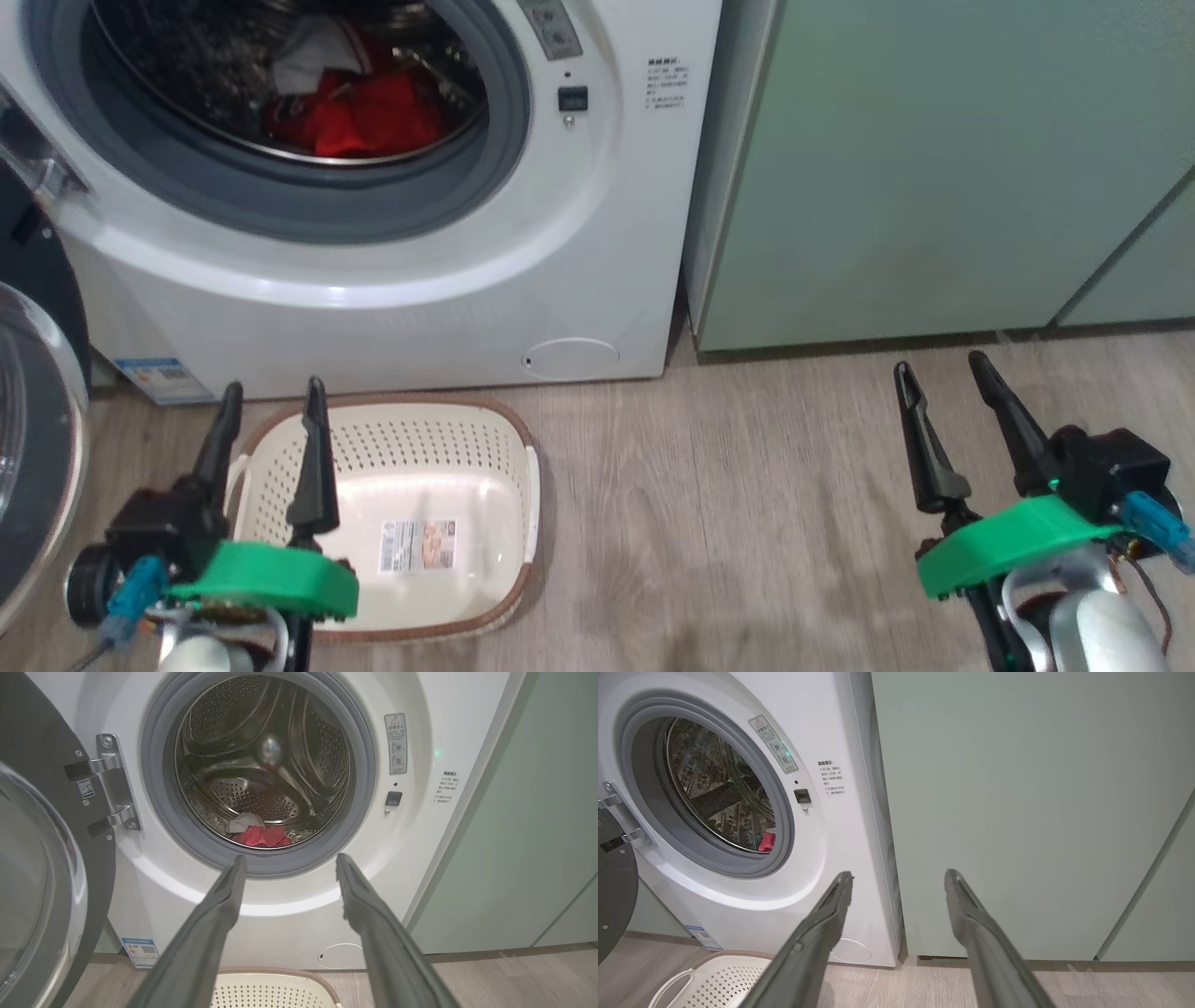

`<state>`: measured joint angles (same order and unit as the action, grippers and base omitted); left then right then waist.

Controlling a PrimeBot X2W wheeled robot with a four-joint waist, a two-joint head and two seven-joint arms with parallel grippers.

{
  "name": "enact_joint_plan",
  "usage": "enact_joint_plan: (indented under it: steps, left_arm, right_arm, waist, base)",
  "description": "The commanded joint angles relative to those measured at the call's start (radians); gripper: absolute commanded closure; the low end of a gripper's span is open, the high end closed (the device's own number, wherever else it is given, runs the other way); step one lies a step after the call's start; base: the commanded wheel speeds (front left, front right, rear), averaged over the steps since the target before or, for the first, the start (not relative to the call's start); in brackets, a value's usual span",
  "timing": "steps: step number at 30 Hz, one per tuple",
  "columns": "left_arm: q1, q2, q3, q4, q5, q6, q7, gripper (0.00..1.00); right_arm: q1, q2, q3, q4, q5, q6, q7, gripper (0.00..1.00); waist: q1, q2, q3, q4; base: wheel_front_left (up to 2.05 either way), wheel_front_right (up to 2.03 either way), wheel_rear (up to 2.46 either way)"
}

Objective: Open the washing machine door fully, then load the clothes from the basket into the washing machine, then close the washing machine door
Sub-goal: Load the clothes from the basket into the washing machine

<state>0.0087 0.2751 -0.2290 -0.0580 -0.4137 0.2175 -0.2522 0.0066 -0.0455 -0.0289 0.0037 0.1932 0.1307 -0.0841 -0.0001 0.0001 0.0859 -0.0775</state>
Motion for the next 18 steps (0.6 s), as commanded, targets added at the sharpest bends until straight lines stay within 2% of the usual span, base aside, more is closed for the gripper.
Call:
enact_joint_plan:
  steps: [1,18]
  left_arm:
    - [-0.016,0.005,0.033,-0.022,0.013,-0.005,-0.009,0.00]
    - [0.021,0.008,0.022,0.001,0.021,-0.003,-0.007,0.00]
  right_arm:
    - [-0.006,-0.005,0.020,-0.049,-0.011,0.000,0.007,0.00]
    - [0.041,-0.005,0.012,-0.100,-0.014,0.000,0.041,0.00]
  waist:
    - [0.0001,-0.0001,-0.025,0.002]
    - [0.0001,-0.0001,-0.074,0.002]
  base:
    - [0.00,0.00,0.00]
    - [0.00,0.00,0.00]
